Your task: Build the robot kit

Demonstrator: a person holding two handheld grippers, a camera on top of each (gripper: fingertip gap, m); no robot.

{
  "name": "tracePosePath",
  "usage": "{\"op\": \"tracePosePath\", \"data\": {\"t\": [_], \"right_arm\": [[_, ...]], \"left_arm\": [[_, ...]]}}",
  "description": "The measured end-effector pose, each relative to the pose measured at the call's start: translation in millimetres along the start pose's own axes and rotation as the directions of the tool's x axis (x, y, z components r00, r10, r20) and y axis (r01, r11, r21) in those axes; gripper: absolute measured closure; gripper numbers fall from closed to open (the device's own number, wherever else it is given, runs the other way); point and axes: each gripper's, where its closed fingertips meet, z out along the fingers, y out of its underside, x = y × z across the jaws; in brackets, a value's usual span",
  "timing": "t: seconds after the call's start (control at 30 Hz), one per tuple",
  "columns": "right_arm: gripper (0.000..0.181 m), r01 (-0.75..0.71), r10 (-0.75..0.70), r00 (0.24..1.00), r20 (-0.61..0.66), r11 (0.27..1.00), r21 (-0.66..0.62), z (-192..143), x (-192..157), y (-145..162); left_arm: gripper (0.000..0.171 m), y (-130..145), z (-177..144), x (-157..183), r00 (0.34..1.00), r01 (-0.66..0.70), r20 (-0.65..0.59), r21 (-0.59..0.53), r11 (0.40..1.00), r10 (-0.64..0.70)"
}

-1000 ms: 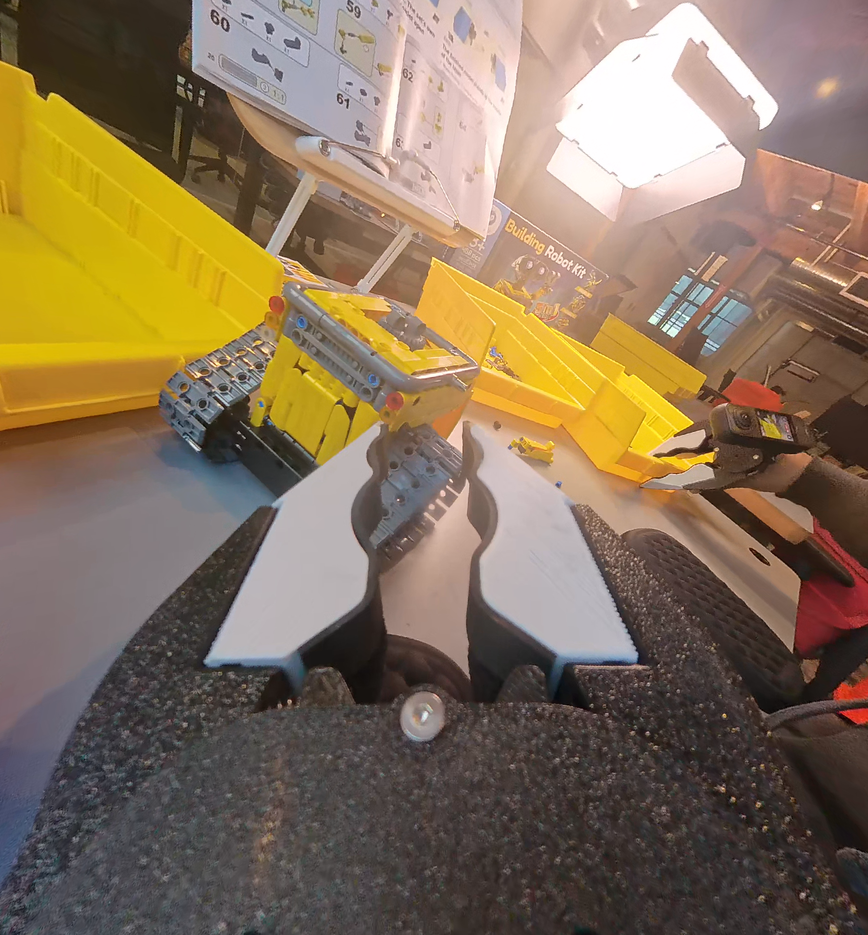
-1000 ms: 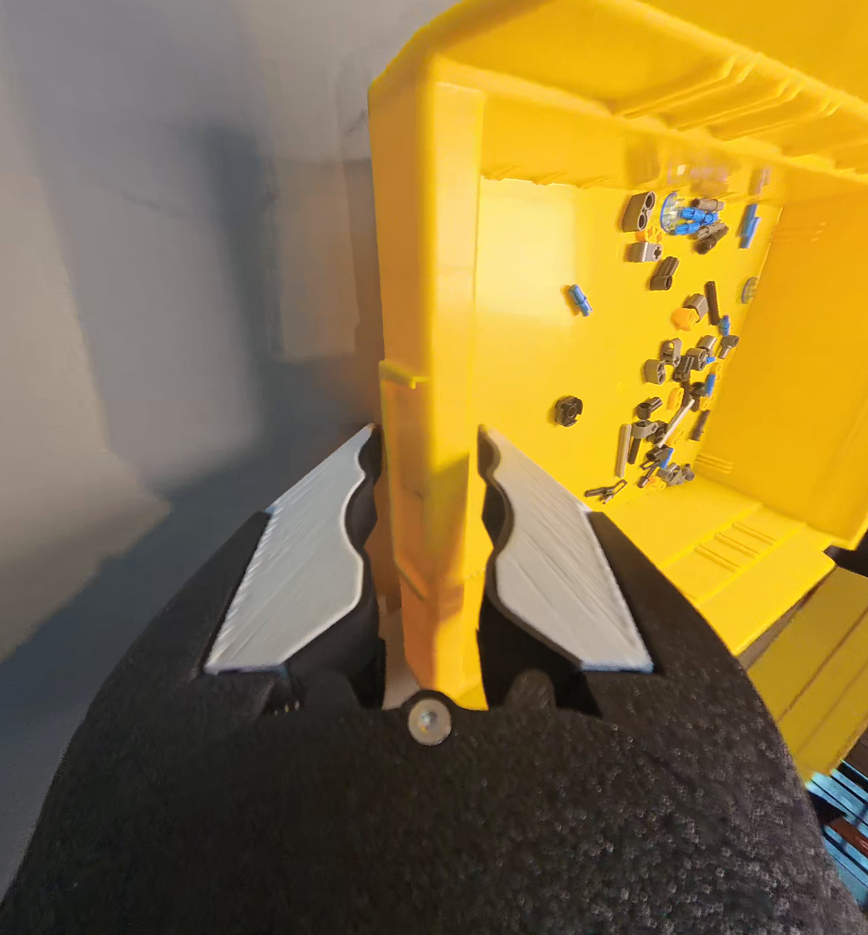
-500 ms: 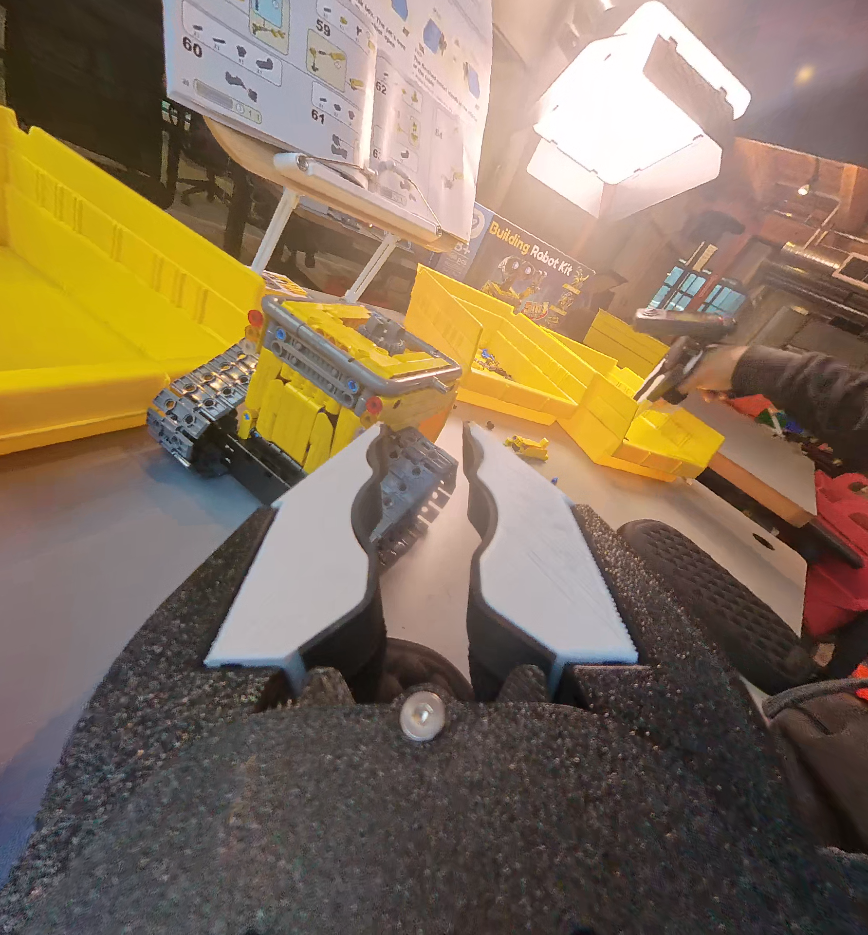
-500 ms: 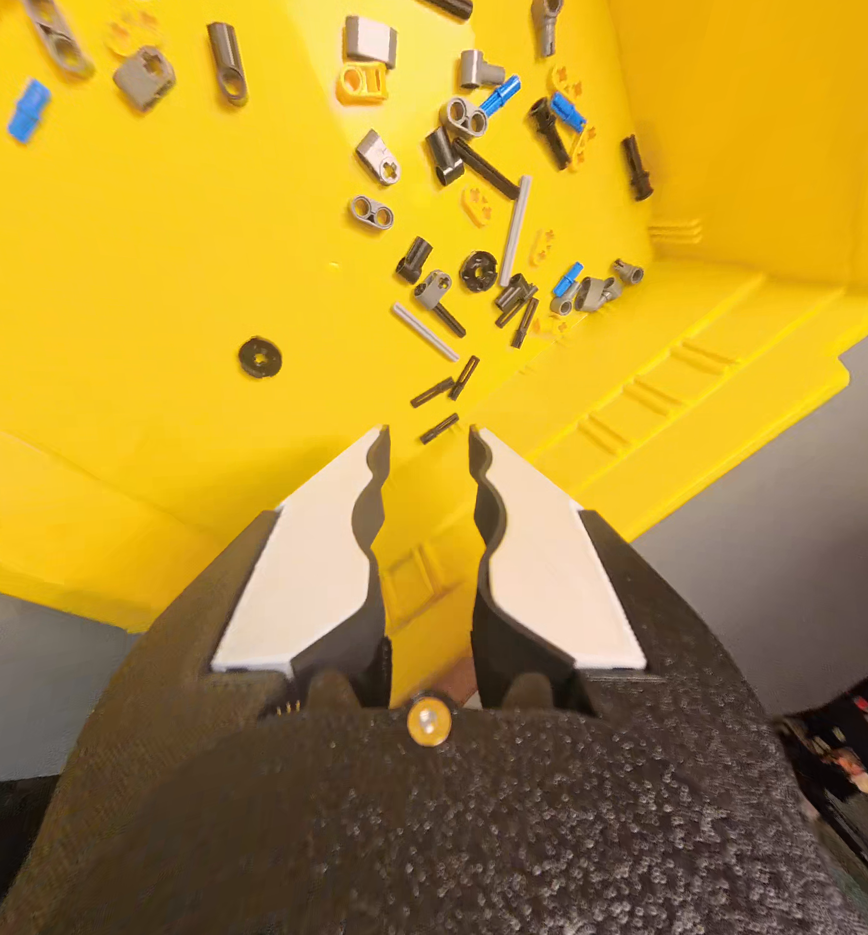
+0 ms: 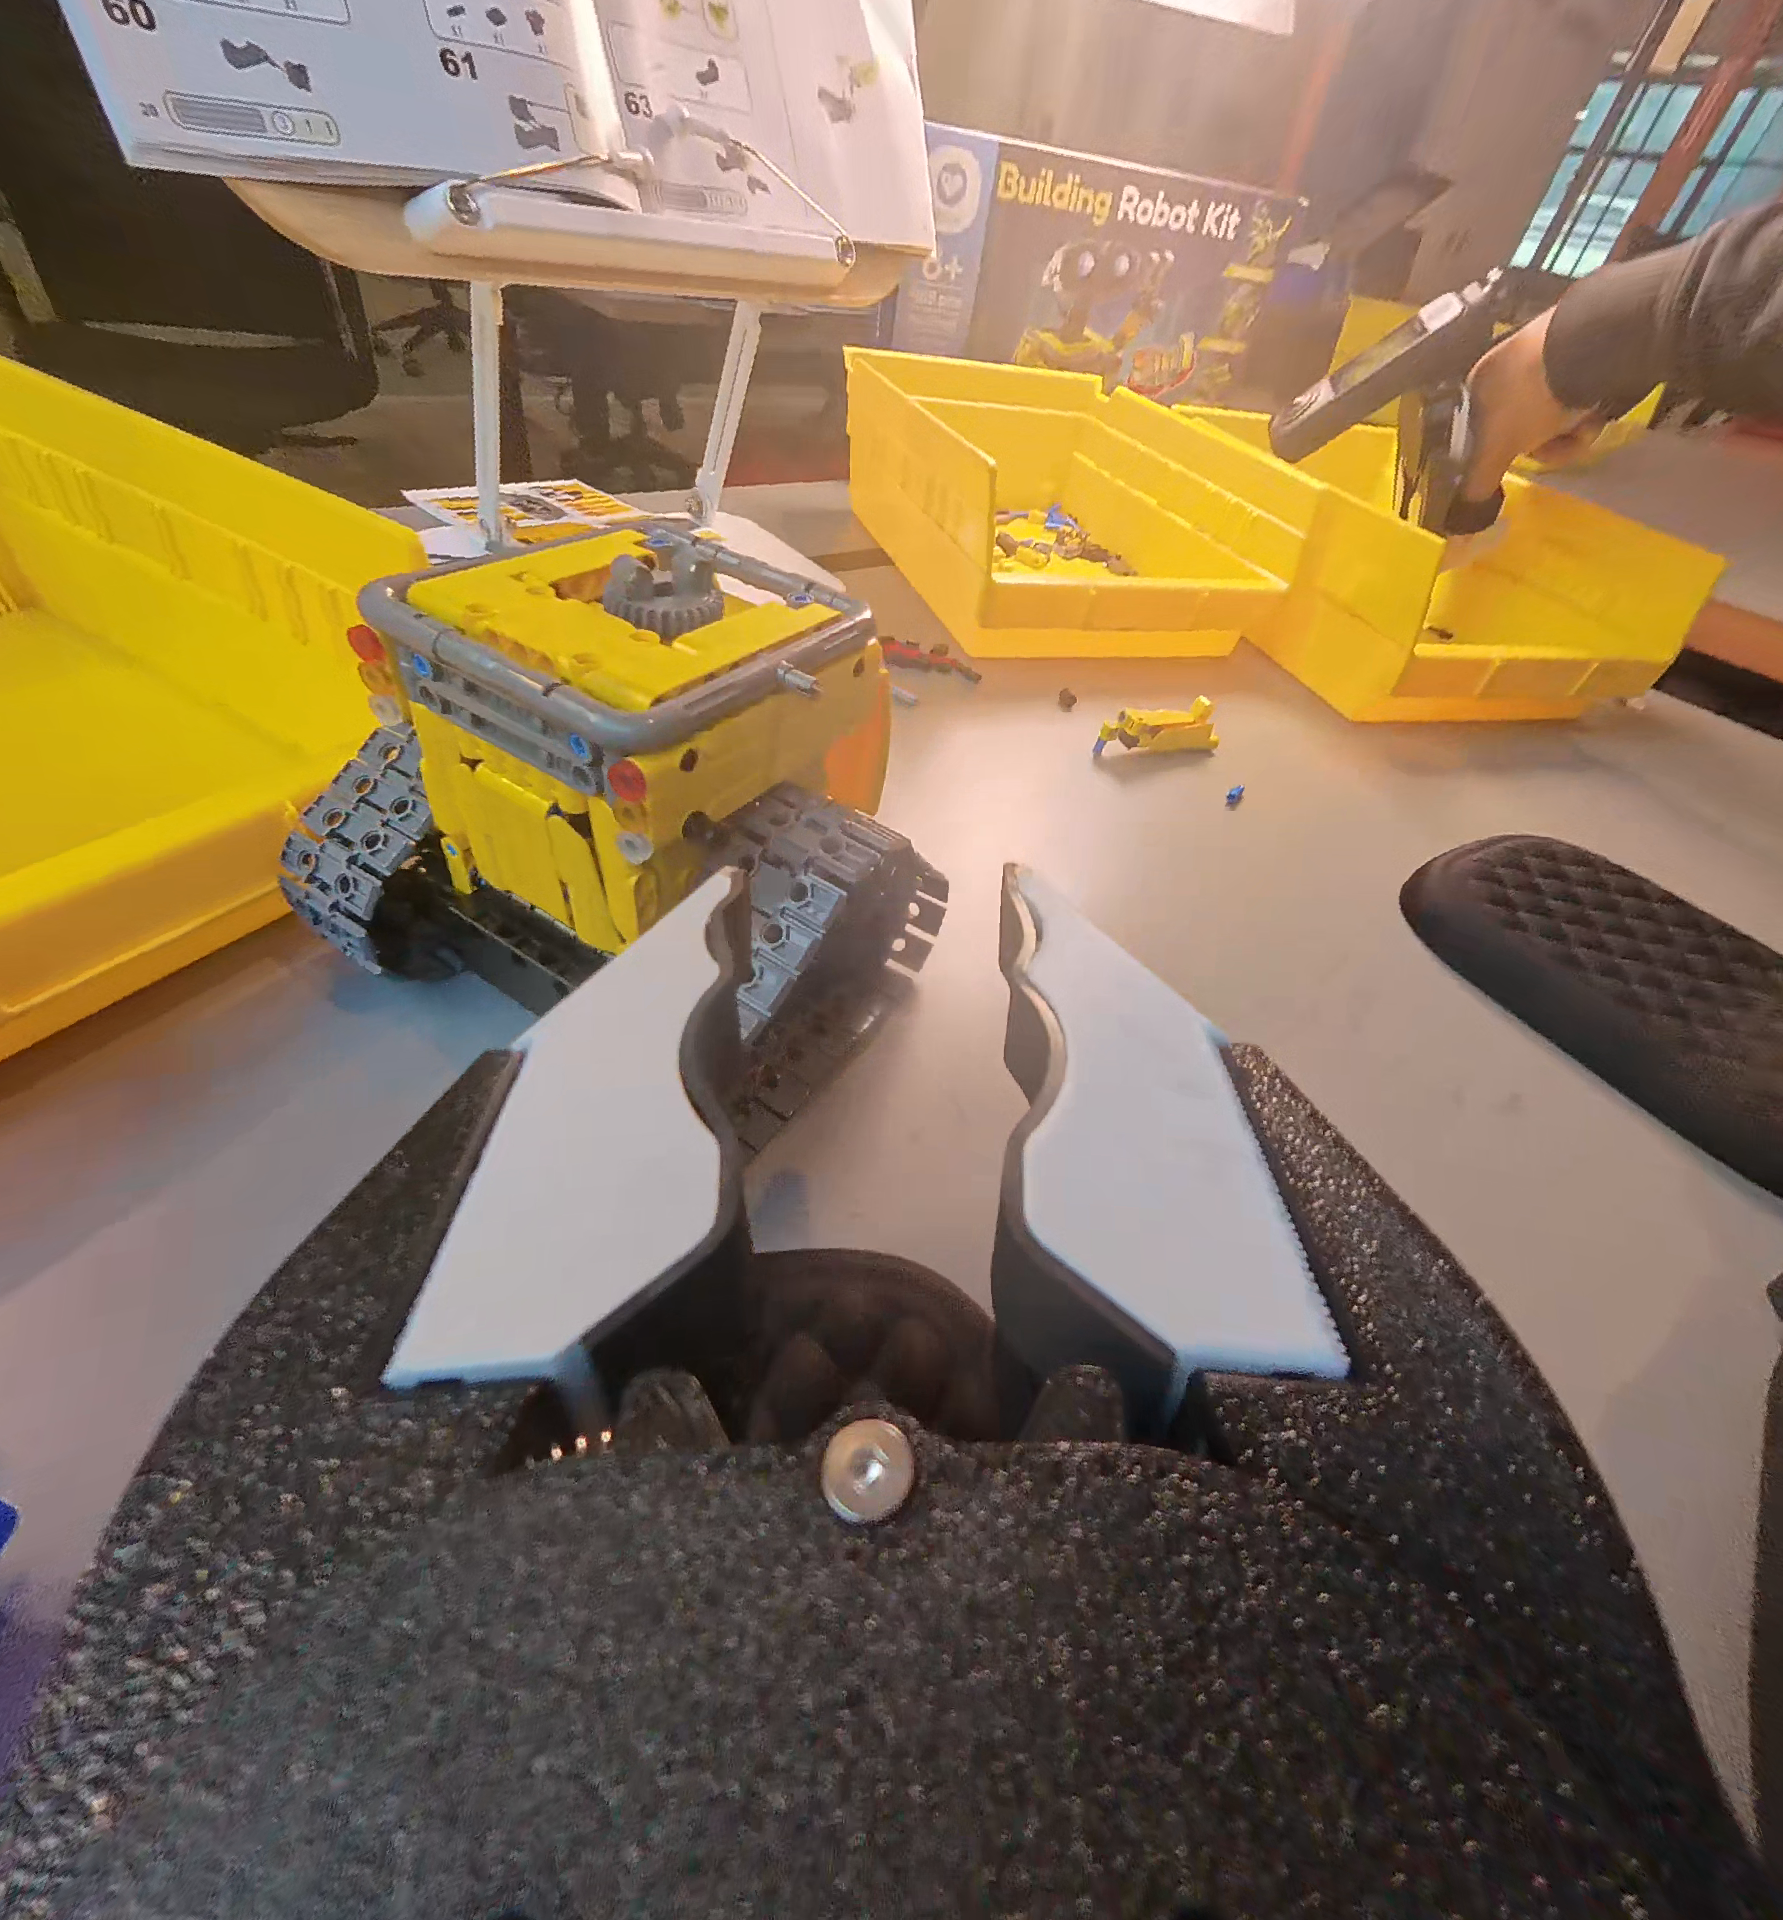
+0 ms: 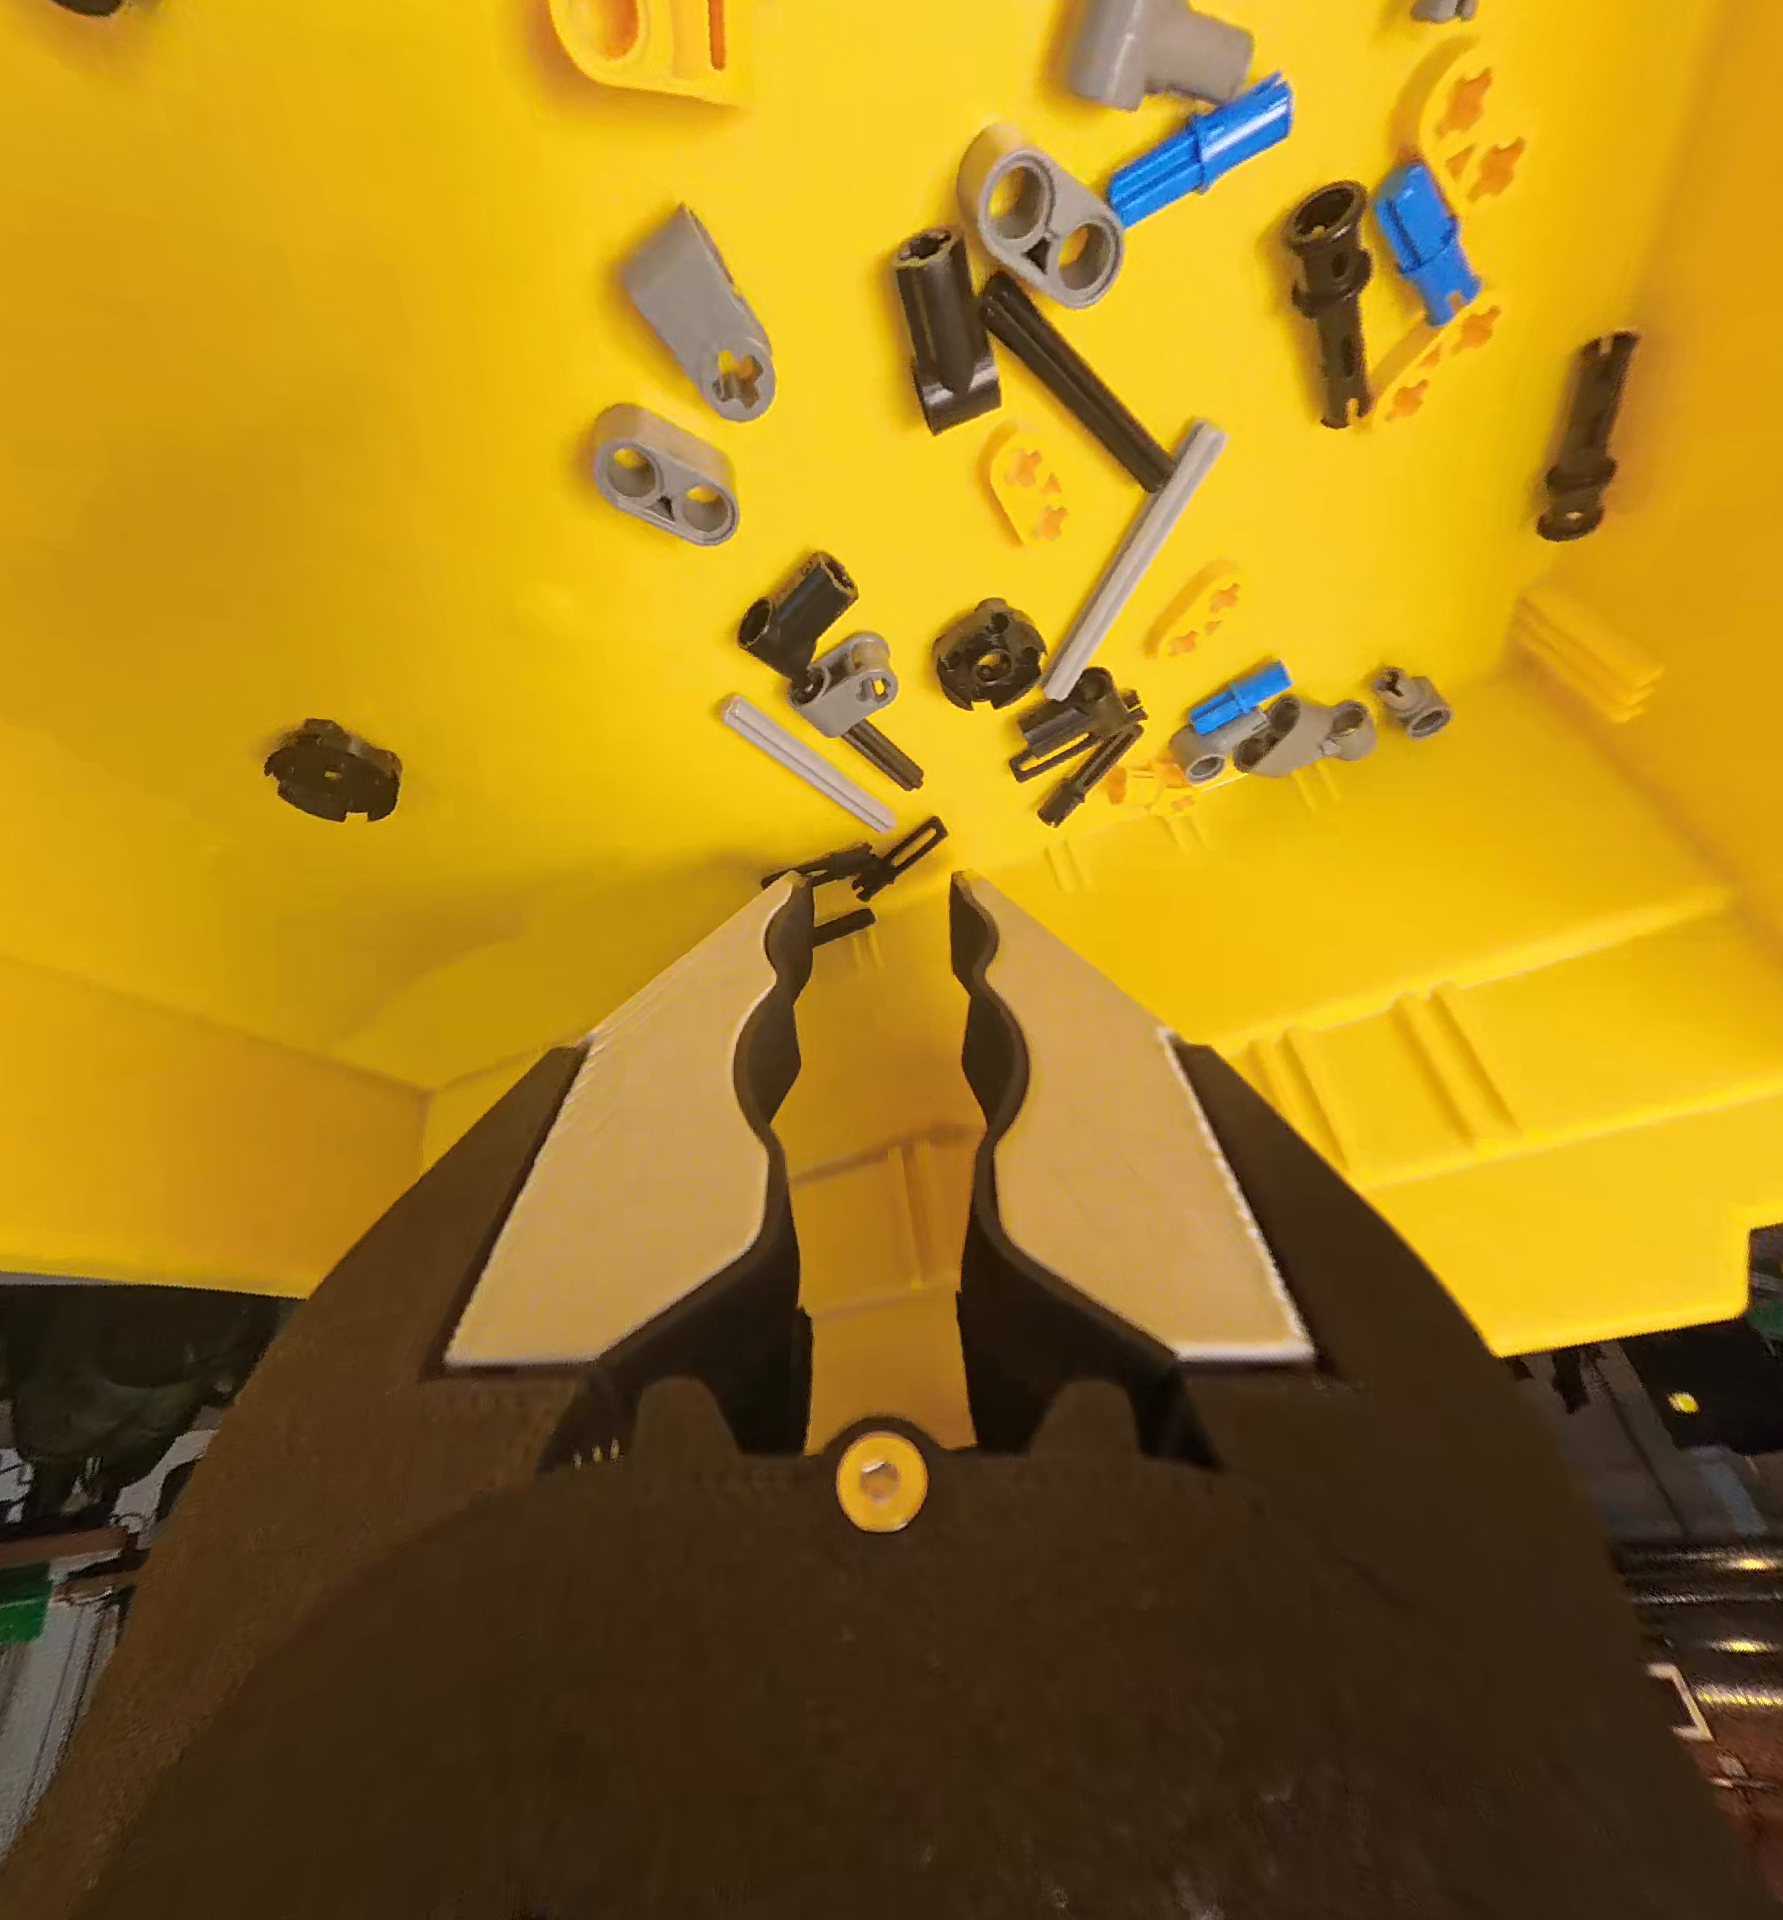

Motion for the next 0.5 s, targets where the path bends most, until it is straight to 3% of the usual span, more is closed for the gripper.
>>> {"op": "tracePosePath", "data": {"t": [0.23,0.5], "right_arm": [[0.174,0.049,-0.049,0.991,0.128,0.999,0.004,3,-7,1],[0.181,0.063,-0.082,0.989,0.12,0.986,0.152,-9,-11,-2]], "left_arm": [[0.123,10,7,1,0.995,-0.081,0.057,-0.075,0.994,0.085],[0.124,15,10,2,0.991,-0.107,0.073,-0.106,0.989,0.115]]}}
